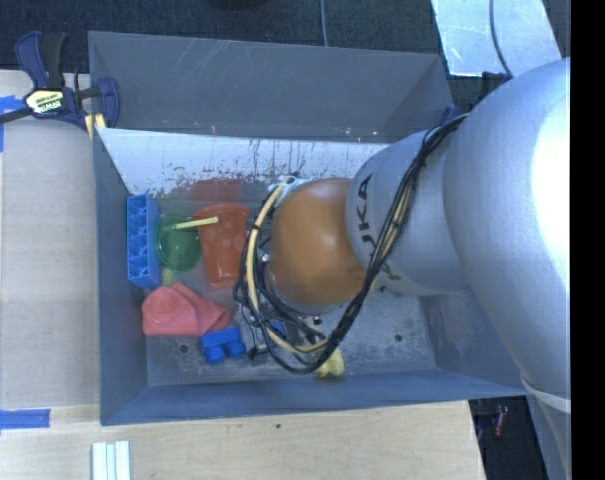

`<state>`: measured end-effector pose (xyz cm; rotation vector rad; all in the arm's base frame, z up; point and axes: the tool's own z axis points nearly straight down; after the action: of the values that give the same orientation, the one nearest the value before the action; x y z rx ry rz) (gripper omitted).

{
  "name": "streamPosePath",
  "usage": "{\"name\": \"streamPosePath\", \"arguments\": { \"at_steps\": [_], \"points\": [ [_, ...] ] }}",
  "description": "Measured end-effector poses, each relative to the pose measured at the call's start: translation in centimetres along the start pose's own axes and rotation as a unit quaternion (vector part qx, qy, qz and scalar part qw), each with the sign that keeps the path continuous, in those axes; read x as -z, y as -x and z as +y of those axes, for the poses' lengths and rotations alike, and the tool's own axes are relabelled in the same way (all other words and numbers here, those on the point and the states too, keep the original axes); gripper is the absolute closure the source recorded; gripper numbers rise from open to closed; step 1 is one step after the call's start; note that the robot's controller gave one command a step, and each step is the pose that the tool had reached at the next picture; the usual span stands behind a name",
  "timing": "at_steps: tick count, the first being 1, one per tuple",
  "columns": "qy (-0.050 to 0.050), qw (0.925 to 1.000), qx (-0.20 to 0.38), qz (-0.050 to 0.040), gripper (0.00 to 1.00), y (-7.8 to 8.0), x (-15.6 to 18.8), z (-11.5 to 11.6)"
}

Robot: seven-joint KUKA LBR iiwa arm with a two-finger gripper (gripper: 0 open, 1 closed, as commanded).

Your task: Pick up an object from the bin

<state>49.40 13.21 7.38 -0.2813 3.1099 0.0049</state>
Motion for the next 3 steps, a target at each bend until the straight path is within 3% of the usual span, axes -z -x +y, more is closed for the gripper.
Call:
{"name": "streamPosePath", "arguments": {
  "at_steps": [1,2,3],
  "points": [
    [0.000,0.9995,-0.032,-0.0001,1.00,0.0,2.6,1.2],
    [0.000,0.9992,-0.040,-0.0018,0.00,0.9,3.5,3.4],
    [0.000,0.9992,-0.040,-0.0018,0.00,0.9,3.5,3.4]
  ]
}}
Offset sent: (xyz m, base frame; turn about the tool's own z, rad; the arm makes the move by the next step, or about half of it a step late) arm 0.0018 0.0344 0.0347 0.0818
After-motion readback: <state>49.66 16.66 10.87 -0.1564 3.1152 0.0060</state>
